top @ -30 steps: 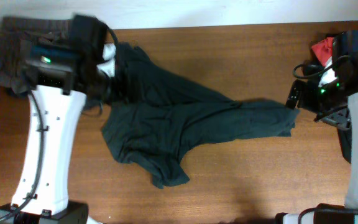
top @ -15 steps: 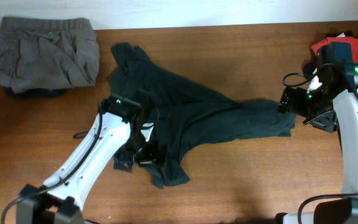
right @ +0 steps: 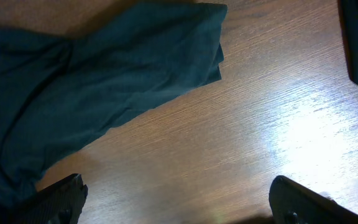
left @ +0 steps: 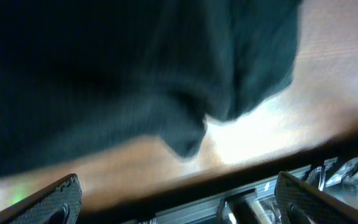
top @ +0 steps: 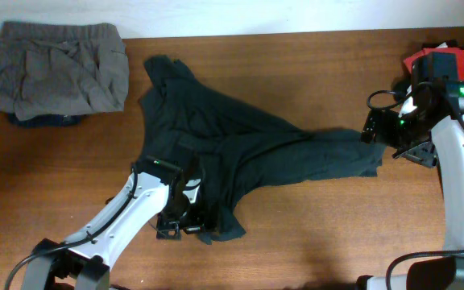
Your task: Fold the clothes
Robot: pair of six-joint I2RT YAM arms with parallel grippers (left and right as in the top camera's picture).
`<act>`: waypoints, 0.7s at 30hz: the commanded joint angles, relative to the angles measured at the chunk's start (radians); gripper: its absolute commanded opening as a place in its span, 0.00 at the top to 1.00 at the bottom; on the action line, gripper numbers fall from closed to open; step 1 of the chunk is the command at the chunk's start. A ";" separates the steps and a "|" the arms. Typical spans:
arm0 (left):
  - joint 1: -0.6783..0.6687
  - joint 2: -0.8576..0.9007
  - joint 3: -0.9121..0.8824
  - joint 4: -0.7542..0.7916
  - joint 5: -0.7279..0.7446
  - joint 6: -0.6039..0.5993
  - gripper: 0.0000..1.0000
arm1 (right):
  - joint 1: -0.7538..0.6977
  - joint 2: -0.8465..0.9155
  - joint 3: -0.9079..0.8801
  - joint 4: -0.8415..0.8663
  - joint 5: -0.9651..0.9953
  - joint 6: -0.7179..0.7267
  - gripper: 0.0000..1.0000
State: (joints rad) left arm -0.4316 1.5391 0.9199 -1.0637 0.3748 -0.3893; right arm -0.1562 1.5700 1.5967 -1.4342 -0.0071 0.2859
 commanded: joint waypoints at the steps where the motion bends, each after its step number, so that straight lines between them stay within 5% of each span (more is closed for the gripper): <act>1: 0.018 -0.003 -0.002 0.055 -0.039 0.003 0.01 | 0.005 -0.011 -0.005 0.002 0.015 0.011 0.01; 8: 0.029 0.126 -0.003 0.097 -0.028 0.008 0.02 | 0.005 -0.011 -0.005 -0.005 0.015 0.011 0.01; 11: 0.029 0.162 -0.003 0.110 -0.012 0.028 0.10 | 0.005 -0.011 -0.005 -0.004 0.014 0.011 0.01; 16: 0.029 0.161 0.003 0.110 -0.012 0.047 0.39 | 0.005 -0.011 -0.005 0.003 0.007 0.012 0.01; 18: 0.029 0.161 0.015 0.110 -0.014 0.047 0.59 | 0.005 -0.011 -0.005 0.010 0.008 0.032 0.01; 21: 0.029 0.161 0.027 0.109 -0.031 0.047 0.72 | 0.005 -0.011 -0.005 0.019 0.008 0.038 0.01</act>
State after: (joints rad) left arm -0.4072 1.6947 0.9234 -0.9558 0.3508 -0.3534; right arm -0.1562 1.5700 1.5967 -1.4212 -0.0074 0.2996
